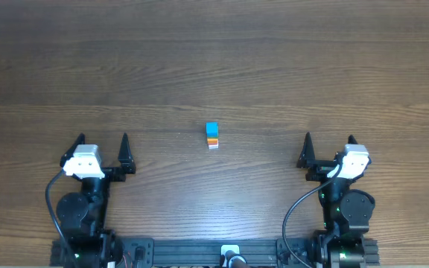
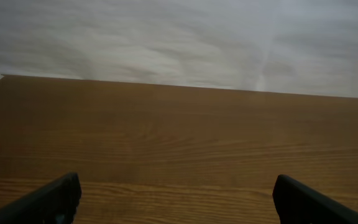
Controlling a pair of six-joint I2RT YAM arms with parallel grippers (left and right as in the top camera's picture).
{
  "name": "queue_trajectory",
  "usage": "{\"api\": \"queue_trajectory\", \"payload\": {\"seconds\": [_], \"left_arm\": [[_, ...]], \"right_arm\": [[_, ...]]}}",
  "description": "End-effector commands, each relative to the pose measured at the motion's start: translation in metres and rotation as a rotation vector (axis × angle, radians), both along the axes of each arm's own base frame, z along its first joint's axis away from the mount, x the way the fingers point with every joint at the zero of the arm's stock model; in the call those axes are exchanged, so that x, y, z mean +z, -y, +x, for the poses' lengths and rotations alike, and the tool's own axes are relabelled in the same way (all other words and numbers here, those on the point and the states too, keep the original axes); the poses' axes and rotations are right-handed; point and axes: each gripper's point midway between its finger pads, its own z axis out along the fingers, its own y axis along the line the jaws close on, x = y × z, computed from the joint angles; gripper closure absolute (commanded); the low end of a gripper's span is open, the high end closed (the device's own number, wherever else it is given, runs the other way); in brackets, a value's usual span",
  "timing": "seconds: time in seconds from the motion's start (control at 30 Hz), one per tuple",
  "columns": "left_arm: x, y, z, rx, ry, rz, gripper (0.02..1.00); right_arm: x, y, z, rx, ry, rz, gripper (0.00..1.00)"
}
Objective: Stack Cubes
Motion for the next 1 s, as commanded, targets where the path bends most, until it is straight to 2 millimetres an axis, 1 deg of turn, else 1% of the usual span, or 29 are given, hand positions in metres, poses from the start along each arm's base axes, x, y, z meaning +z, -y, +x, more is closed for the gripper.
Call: {"api": "queue_trajectory", "payload": {"seconds": [0.03, 0.2, 1.0], "left_arm": [[-0.0015, -0.0028, 0.0000, 0.015, 0.003, -0.013, 0.018], [-0.0015, -0.0027, 0.0000, 0.014, 0.003, -0.013, 0.018], [-0.0015, -0.0027, 0.0000, 0.014, 0.003, -0.013, 0.018]], "right_arm": [[-0.0018, -0.0016, -0.0001, 0.017, -0.002, -0.087, 0.009], [-0.0019, -0.0059, 0.0000, 0.043, -0.002, -0.110, 0.009], [-0.0017, -0.0054, 0.0000, 0.040, -0.001, -0.110, 0.009]]}}
